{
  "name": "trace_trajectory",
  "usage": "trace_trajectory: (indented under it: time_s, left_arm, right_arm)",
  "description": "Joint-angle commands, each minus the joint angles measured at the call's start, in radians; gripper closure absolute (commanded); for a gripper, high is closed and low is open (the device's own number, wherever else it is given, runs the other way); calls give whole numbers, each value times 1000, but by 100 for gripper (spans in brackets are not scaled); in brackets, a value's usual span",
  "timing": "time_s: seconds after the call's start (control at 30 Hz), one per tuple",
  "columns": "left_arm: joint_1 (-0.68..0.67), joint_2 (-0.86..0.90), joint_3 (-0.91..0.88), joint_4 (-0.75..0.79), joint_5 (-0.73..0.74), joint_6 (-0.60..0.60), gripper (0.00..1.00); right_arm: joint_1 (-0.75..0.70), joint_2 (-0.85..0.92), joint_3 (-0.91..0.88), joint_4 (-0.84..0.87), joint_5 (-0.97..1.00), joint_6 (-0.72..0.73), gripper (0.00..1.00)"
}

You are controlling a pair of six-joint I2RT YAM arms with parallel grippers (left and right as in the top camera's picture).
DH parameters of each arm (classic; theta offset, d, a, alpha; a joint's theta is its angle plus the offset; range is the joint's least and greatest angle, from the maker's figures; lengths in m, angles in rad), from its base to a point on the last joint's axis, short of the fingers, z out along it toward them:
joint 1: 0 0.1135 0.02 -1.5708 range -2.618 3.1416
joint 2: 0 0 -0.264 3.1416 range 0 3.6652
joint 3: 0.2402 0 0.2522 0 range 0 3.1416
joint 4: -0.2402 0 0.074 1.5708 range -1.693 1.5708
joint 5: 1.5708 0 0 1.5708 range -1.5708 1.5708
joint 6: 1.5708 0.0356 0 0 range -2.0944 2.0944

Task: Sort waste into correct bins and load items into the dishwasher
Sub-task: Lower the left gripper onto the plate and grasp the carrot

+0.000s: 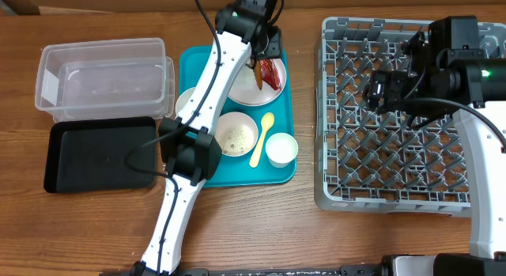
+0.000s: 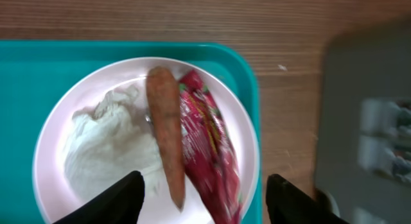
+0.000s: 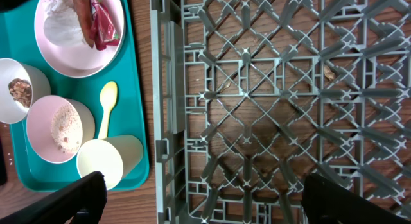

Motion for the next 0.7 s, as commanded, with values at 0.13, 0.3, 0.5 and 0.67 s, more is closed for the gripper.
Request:
trace_trajectory:
  time_s: [0.13,0.3,0.5,0.67]
  left_arm:
    - [28,9,-152,145,-17,-101,43]
    - [30,10,-253,238,-16,-88,42]
    - [30,10,-354,348,-9,-66,45]
    - [31,10,-428,427,-9,-66,48]
  right_arm:
    - [2,-3,28,-3,-2,3,0]
    - [2,-3,28,-2,-2,3,0]
    - [2,-3,28,-2,-2,3,0]
    - [2,-3,28,-2,-2,3,0]
